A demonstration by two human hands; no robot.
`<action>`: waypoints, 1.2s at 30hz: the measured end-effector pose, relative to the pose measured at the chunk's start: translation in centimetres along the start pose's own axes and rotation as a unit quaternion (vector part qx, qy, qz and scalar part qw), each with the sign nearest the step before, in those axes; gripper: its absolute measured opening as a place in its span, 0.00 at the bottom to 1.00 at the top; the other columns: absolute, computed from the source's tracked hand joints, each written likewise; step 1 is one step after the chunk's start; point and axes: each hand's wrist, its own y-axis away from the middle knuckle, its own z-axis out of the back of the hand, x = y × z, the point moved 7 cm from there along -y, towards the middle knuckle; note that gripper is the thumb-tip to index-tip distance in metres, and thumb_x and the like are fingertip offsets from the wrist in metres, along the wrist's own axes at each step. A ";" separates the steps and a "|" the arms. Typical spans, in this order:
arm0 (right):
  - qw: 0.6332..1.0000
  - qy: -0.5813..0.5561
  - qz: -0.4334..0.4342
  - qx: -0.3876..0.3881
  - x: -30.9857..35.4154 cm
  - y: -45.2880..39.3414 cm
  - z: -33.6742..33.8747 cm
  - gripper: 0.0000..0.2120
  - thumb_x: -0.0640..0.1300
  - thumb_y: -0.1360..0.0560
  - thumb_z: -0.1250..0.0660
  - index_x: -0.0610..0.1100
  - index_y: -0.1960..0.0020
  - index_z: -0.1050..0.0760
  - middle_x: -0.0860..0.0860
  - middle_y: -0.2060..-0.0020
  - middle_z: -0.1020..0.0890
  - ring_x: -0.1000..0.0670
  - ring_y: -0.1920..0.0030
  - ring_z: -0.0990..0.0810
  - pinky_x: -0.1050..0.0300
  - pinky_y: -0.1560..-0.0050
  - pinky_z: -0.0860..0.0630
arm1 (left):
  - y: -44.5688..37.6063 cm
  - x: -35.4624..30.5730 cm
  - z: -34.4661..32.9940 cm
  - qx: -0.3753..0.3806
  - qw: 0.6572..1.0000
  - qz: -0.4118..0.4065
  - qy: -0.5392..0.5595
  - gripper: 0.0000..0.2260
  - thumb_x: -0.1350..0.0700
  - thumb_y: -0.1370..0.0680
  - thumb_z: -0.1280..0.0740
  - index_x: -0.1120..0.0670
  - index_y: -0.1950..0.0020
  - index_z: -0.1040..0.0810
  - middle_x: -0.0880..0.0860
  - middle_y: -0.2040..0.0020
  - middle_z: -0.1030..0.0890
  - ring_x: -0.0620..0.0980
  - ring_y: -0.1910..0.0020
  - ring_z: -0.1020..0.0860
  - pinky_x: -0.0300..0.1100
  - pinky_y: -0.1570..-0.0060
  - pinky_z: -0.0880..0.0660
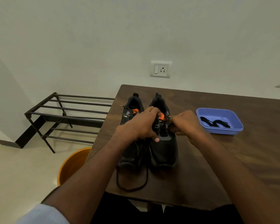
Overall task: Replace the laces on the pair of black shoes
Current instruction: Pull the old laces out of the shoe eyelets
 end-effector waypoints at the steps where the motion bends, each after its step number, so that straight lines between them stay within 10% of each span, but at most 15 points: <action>1: 0.997 0.065 0.045 -0.016 0.5 0.0 0.1 0.05 0.40 0.25 0.31 0.40 0.53 0.18 0.44 0.58 0.15 0.43 0.56 0.15 0.42 0.53 0.16 | 0.0 0.0 0.0 -0.003 1.000 0.003 0.006 0.42 0.52 0.35 0.16 0.51 0.27 0.35 0.50 0.28 0.31 0.53 0.29 0.30 0.52 0.28 0.32; 8: 0.901 0.360 0.242 -0.002 3.7 1.2 -3.0 0.09 0.47 0.20 0.33 0.48 0.43 0.18 0.49 0.48 0.32 0.46 0.47 0.27 0.48 0.51 0.22 | 0.1 0.4 -0.1 0.002 1.000 0.005 0.016 0.41 0.52 0.35 0.16 0.53 0.29 0.36 0.53 0.29 0.29 0.54 0.31 0.28 0.51 0.32 0.29; 11: 0.953 0.241 0.176 -0.051 3.6 1.2 -1.2 0.09 0.42 0.25 0.33 0.42 0.60 0.16 0.47 0.58 0.18 0.44 0.61 0.20 0.47 0.61 0.19 | 0.2 0.5 0.1 0.003 1.000 0.008 0.021 0.41 0.53 0.35 0.16 0.53 0.30 0.36 0.53 0.29 0.29 0.54 0.31 0.28 0.50 0.32 0.28; 14: 0.981 0.113 0.062 -0.147 2.1 1.1 2.3 0.15 0.39 0.29 0.35 0.43 0.73 0.31 0.48 0.76 0.29 0.45 0.73 0.31 0.54 0.71 0.32 | 0.0 0.6 0.1 0.008 0.999 0.010 0.030 0.40 0.53 0.35 0.16 0.51 0.31 0.36 0.52 0.29 0.29 0.54 0.32 0.28 0.50 0.32 0.29; 19: 0.930 0.261 0.200 -0.164 3.5 1.8 1.9 0.08 0.40 0.25 0.31 0.46 0.46 0.19 0.47 0.43 0.29 0.45 0.46 0.26 0.48 0.52 0.22 | 0.0 0.7 0.0 0.010 0.999 0.004 0.035 0.40 0.53 0.34 0.16 0.51 0.30 0.37 0.52 0.29 0.29 0.54 0.32 0.28 0.49 0.33 0.29; 22: 0.901 0.329 0.269 -0.084 4.4 1.8 -1.1 0.12 0.44 0.22 0.31 0.50 0.39 0.19 0.49 0.42 0.31 0.46 0.42 0.32 0.50 0.48 0.23 | 0.0 0.8 0.0 0.007 1.000 0.004 0.030 0.41 0.52 0.35 0.16 0.52 0.30 0.37 0.53 0.30 0.29 0.54 0.32 0.27 0.50 0.33 0.28; 25: 0.899 0.354 0.254 -0.037 3.8 1.5 -2.6 0.08 0.48 0.21 0.31 0.49 0.44 0.17 0.50 0.45 0.30 0.48 0.45 0.30 0.49 0.49 0.23 | 0.0 0.9 -0.1 0.006 1.000 0.002 0.031 0.40 0.52 0.35 0.15 0.52 0.32 0.37 0.52 0.32 0.28 0.53 0.35 0.26 0.48 0.36 0.27; 31: 0.961 0.134 0.054 -0.235 1.9 1.1 5.3 0.12 0.42 0.28 0.35 0.44 0.71 0.27 0.43 0.56 0.22 0.45 0.66 0.26 0.51 0.61 0.25 | -0.1 0.8 0.1 0.011 0.999 0.002 0.045 0.38 0.53 0.34 0.16 0.50 0.33 0.36 0.51 0.32 0.28 0.51 0.36 0.27 0.48 0.37 0.29; 36: 0.927 0.300 0.145 -0.172 2.9 1.9 3.2 0.12 0.43 0.25 0.30 0.45 0.41 0.20 0.45 0.34 0.30 0.41 0.36 0.28 0.38 0.38 0.26 | -0.2 0.9 -0.1 0.012 0.999 0.003 0.044 0.38 0.52 0.35 0.16 0.49 0.34 0.37 0.50 0.34 0.27 0.51 0.37 0.27 0.48 0.39 0.28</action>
